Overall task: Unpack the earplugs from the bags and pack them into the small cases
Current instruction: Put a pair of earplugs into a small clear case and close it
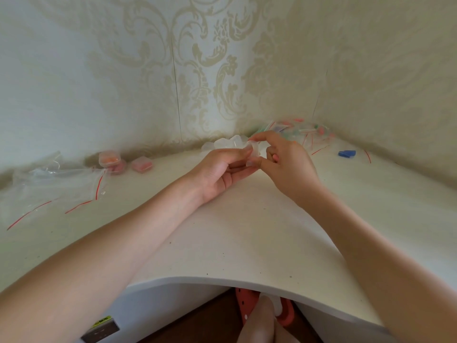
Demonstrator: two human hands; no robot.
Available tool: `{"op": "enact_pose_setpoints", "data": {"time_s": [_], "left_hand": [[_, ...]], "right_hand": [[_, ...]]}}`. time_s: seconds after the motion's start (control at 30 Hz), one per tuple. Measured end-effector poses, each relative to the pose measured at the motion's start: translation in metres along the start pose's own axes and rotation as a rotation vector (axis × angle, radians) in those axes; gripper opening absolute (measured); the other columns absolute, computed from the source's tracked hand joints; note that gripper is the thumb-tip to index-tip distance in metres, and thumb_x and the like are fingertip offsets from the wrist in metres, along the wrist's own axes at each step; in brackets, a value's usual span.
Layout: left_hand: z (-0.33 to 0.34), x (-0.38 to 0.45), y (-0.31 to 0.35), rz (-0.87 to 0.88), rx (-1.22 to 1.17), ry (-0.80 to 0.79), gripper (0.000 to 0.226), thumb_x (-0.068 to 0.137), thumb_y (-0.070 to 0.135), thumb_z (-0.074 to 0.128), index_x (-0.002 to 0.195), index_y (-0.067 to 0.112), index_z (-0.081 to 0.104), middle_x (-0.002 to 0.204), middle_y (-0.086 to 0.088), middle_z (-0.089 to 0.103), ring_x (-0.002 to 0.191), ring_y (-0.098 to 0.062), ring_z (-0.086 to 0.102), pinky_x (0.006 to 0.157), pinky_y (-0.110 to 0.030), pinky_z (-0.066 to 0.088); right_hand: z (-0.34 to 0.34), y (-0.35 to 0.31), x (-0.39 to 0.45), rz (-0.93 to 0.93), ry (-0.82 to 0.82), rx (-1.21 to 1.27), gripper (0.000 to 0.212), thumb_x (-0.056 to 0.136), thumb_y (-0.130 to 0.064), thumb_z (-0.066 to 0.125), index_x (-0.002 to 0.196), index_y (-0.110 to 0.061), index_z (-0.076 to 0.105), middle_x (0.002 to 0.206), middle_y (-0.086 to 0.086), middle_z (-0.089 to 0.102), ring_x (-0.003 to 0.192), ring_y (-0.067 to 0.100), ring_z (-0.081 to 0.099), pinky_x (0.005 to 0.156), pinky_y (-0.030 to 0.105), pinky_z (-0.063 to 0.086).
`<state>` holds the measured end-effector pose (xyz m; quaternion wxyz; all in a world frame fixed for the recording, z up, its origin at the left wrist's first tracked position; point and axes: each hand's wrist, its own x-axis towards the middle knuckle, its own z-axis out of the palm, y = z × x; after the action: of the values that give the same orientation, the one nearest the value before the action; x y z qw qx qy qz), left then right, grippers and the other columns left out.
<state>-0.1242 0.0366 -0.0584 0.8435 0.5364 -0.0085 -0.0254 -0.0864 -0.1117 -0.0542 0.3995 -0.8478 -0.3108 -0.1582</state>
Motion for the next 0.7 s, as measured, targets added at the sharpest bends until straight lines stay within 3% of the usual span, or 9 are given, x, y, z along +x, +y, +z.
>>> {"op": "enact_pose_setpoints", "data": {"time_s": [0.13,0.33,0.5,0.63,0.7], "left_hand": [[-0.0002,0.0006,0.0007,0.03,0.01,-0.008,0.014,0.093,0.011,0.054,0.088,0.002,0.064,0.084,-0.009,0.068,0.078,-0.011,0.069,0.076,-0.02,0.056],[0.0,0.0015,-0.0016,0.021,0.03,-0.011,0.015,0.093,0.013,0.055,0.088,0.001,0.063,0.069,-0.003,0.064,0.076,-0.01,0.069,0.075,-0.02,0.056],[0.0001,0.0007,-0.0017,-0.004,0.002,-0.013,0.016,0.093,0.014,0.055,0.093,0.001,0.064,0.064,-0.001,0.065,0.071,-0.009,0.069,0.078,-0.021,0.056],[0.0002,0.0019,-0.0009,-0.01,-0.075,-0.023,0.013,0.091,0.008,0.056,0.099,0.0,0.063,0.083,-0.009,0.071,0.081,-0.014,0.07,0.078,-0.022,0.057],[-0.0015,0.0024,0.0011,0.005,-0.093,-0.042,0.015,0.088,0.005,0.058,0.103,0.004,0.064,0.091,-0.008,0.071,0.084,-0.015,0.07,0.08,-0.023,0.056]], "right_hand": [[0.0012,0.0013,-0.0002,0.028,0.032,0.099,0.032,0.081,-0.028,0.072,0.111,-0.031,0.061,0.042,-0.008,0.031,0.045,0.01,0.029,0.054,0.029,0.026],[0.0037,0.0006,-0.0024,-0.005,0.047,-0.123,0.027,0.085,-0.034,0.065,0.107,-0.024,0.053,0.046,-0.005,0.036,0.045,0.013,0.035,0.056,0.035,0.038],[0.0022,-0.0011,-0.0022,-0.031,0.043,-0.225,0.032,0.086,-0.038,0.064,0.108,-0.019,0.05,0.048,-0.004,0.038,0.046,0.012,0.037,0.05,0.032,0.03],[0.0003,0.0006,-0.0013,0.047,0.059,0.008,0.033,0.081,-0.042,0.069,0.104,-0.024,0.053,0.042,-0.006,0.039,0.044,0.014,0.034,0.051,0.029,0.029],[-0.0021,-0.0003,-0.0003,0.104,0.043,0.142,0.025,0.086,-0.045,0.063,0.106,-0.031,0.056,0.052,0.004,0.052,0.056,0.024,0.048,0.054,0.027,0.033]]}}
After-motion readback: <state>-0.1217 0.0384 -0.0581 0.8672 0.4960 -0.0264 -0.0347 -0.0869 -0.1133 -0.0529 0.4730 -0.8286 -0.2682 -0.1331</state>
